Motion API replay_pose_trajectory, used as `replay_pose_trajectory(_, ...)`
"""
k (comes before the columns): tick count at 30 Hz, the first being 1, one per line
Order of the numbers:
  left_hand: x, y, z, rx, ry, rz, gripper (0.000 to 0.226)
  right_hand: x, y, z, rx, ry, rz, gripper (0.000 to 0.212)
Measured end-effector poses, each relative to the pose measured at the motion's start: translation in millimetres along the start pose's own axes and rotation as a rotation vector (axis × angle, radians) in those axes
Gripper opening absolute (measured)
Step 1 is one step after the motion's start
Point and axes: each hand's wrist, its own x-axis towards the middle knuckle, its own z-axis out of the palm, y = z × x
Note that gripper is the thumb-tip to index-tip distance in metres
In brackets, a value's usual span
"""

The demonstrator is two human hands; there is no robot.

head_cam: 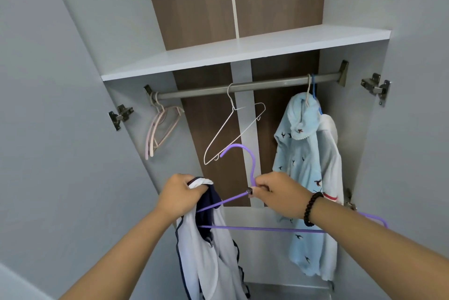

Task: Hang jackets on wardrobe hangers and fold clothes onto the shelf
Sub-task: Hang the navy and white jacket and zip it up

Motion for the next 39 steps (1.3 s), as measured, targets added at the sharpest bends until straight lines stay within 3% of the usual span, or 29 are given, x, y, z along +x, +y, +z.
replay_pose_trajectory(6, -16.7, 28.5, 2.4, -0.235, -0.133, 0.196, 0.016, 6.0, -3.5, 17.8, 0.138, 0.049, -0.031, 0.042)
replay_pose_trajectory(11, -4.2, 29.6, 5.9, -0.124, -0.248, 0.316, 0.009, 11.3, -1.1, 27.5, 0.316, 0.205, -0.01, 0.036)
replay_pose_trajectory(15, 0.7, 23.8, 9.2, 0.063, -0.363, 0.403, 0.012, 14.2, 10.8, 35.0, 0.278, 0.253, -0.022, 0.043)
replay_pose_trajectory(19, 10.8, 14.2, 15.7, 0.035, -0.302, 0.406, 0.01, 17.4, 18.2, 28.0, 0.225, 0.237, -0.01, 0.03)
replay_pose_trajectory(21, 20.1, 11.7, 14.8, -0.009, -0.233, 0.345, 0.01, 18.9, 25.3, 23.4, 0.142, 0.372, -0.04, 0.018)
replay_pose_trajectory(24, 37.3, 3.9, 2.9, -0.064, -0.161, 0.279, 0.009, 15.0, 47.6, 13.0, 0.042, 0.829, -0.079, 0.015)
replay_pose_trajectory(27, 51.2, -4.6, -17.4, -0.17, -0.13, 0.252, 0.014, 7.2, 78.7, -1.6, 0.233, 1.275, 0.142, 0.03)
replay_pose_trajectory(29, 57.7, -10.2, -32.9, -0.261, -0.115, 0.245, 0.026, 9.7, 91.5, -0.4, 0.387, 1.377, 0.295, 0.04)
replay_pose_trajectory(32, 65.1, -14.3, -55.0, -0.374, -0.103, 0.234, 0.029, 21.8, 87.1, 20.3, 0.506, 1.305, 0.345, 0.03)
replay_pose_trajectory(34, 69.0, -14.7, -69.0, -0.45, -0.1, 0.233, 0.026, 39.5, 79.1, 40.5, 0.552, 1.165, 0.308, 0.025)
replay_pose_trajectory(39, 75.2, -16.7, -99.5, -0.626, -0.132, 0.207, 0.011, 100.5, 30.2, 103.1, 0.642, 0.531, 0.222, 0.024)
